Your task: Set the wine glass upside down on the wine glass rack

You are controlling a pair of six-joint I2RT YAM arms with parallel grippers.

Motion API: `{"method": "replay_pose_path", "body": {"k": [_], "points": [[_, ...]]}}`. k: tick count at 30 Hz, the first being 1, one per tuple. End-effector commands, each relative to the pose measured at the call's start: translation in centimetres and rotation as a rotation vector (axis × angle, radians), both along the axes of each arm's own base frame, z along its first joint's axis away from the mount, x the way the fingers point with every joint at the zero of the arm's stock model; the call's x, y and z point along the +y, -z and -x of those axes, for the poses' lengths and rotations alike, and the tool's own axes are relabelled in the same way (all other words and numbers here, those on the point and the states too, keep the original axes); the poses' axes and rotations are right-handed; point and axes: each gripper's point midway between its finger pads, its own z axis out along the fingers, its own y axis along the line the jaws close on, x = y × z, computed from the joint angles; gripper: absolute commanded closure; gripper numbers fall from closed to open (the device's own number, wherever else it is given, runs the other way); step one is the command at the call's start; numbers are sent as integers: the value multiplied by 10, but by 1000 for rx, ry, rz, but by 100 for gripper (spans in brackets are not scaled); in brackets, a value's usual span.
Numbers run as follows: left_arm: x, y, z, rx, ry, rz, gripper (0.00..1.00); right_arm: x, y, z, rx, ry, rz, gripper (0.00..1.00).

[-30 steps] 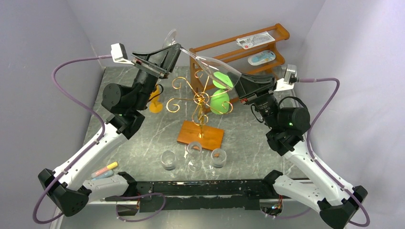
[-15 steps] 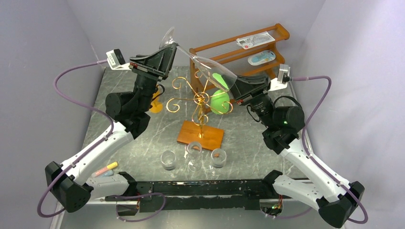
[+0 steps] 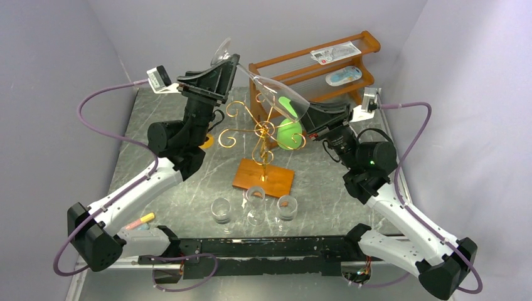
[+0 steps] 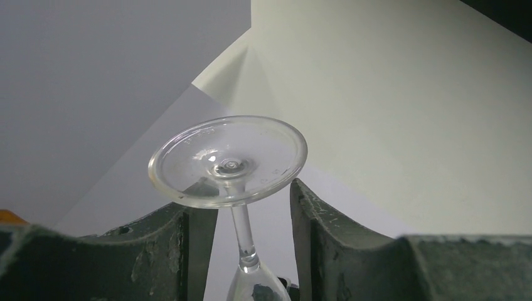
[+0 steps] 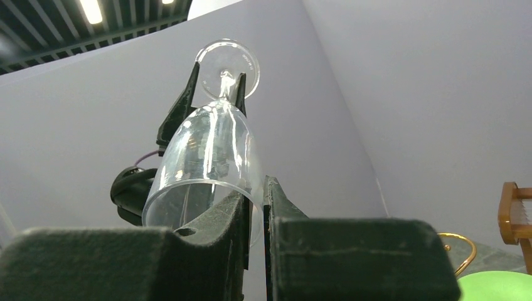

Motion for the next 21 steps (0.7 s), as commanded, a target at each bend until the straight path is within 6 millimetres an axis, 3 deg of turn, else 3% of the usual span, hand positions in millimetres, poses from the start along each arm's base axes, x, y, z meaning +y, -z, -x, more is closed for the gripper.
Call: {"method": "replay_pose_path", "body": {"k": [1, 6, 7, 8, 11, 13, 17, 21], "points": [[10, -20, 2, -20, -97, 24, 53, -1, -7, 2, -41, 18, -3, 100], [12, -17, -3, 3, -135, 25, 67, -2, -3, 2, -43, 27, 7, 100], [12, -17, -2, 1, -139, 26, 72, -3, -1, 2, -39, 34, 13, 100], [13, -18, -1, -6, -142, 28, 88, -4, 1, 2, -33, 38, 17, 100], [11, -21, 0, -23, -152, -1, 95, -6, 6, 1, -6, 47, 44, 100], [10, -22, 2, -36, -158, -20, 95, -6, 10, -1, 27, 59, 76, 90], [14, -24, 8, -56, -178, -37, 95, -13, 25, -1, 60, 107, 148, 62], [12, -32, 9, -57, -204, -95, 95, -30, 48, 2, 81, 195, 239, 48]]}}
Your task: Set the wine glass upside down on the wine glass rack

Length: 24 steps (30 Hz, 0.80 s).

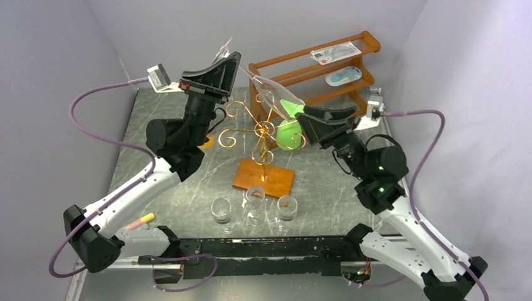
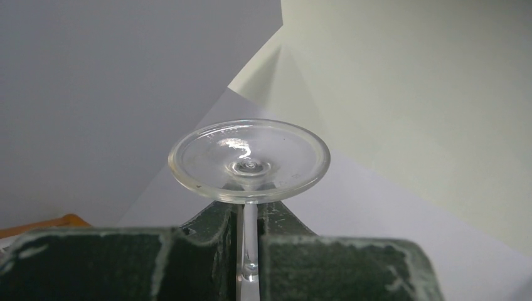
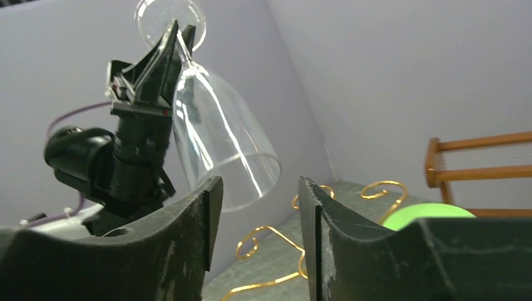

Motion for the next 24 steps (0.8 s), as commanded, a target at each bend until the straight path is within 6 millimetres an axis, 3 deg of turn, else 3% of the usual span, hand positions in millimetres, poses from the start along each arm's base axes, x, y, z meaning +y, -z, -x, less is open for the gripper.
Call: {"method": "replay_pose_path", "body": {"k": [1, 6, 10, 15, 20, 24], "points": [[16, -35, 16, -81, -73, -25, 95, -19, 27, 4, 17, 107, 134, 46], [8, -43, 19, -110, -75, -93, 95, -37, 25, 23, -47, 142, 210, 39], [-3, -49, 29, -162, -43, -177, 95, -55, 7, 35, -132, 215, 289, 33], [-25, -51, 56, -268, 67, -322, 95, -76, -25, 46, -179, 286, 320, 21], [-58, -42, 101, -516, 284, -474, 95, -60, -42, 65, -214, 153, 318, 17], [-77, -25, 111, -555, 431, -521, 95, -38, -49, 77, -227, 8, 336, 17]]}}
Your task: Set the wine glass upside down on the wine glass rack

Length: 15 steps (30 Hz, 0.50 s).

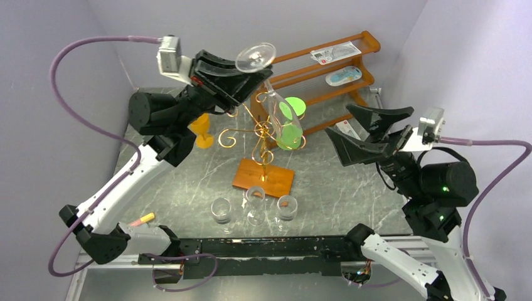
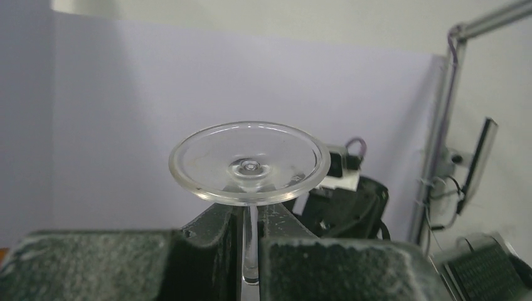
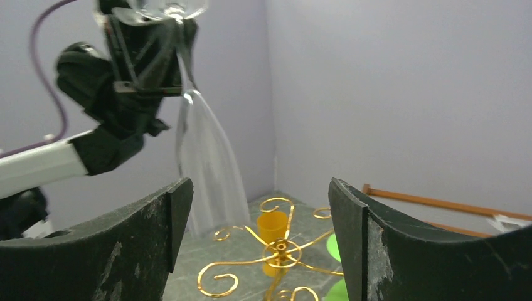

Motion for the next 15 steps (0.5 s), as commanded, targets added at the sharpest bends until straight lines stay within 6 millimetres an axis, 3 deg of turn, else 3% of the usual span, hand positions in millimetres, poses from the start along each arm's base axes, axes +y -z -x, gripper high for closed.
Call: {"method": "replay_pose_path", "body": {"k": [1, 8, 15], "points": [[-27, 28, 26, -90, 212, -150, 95, 34, 11, 10, 51, -182, 101, 17], [-54, 52, 36, -63, 331, -209, 95, 56, 4, 6, 89, -273, 151, 16], [-68, 61, 46, -77, 378, -223, 95, 70, 24, -12, 181, -282, 174, 27]]}}
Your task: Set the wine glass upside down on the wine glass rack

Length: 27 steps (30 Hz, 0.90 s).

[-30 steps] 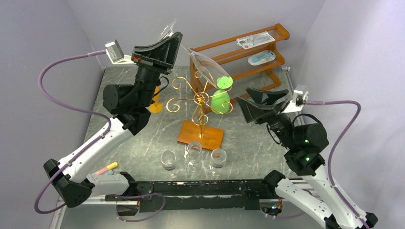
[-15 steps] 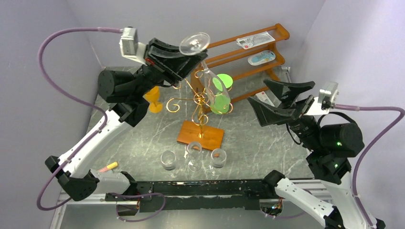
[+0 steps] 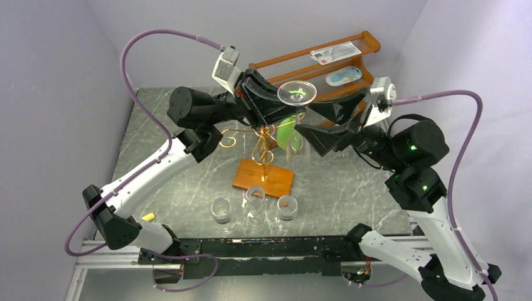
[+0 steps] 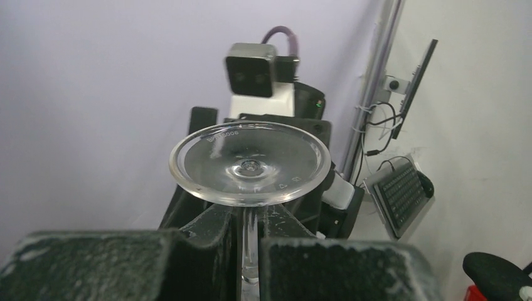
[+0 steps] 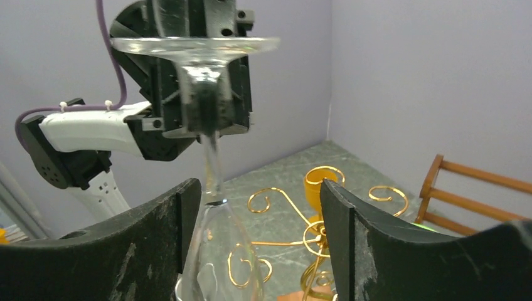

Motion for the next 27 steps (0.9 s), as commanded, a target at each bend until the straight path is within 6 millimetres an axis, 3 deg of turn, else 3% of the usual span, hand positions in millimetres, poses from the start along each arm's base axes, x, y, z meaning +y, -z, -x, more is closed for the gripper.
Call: {"method": "replay_pose_path", "body": {"k": [1, 10, 22, 24, 25, 27], "points": [[4, -8, 21, -72, 63, 28, 95, 8, 13, 5, 55, -53, 22, 29], [6, -3, 28, -95, 95, 32, 95, 22, 27, 9, 85, -143, 39, 61], [3, 4, 27, -71, 115, 30, 95, 30, 31, 11, 106, -197, 13, 72], [5, 4, 28, -75, 111, 32, 95, 30, 32, 12, 110, -198, 8, 80], [5, 5, 28, -72, 108, 31, 95, 30, 32, 10, 114, -187, 4, 96], [6, 5, 27, -72, 93, 30, 87, 26, 33, 1, 138, -135, -6, 100]]}}
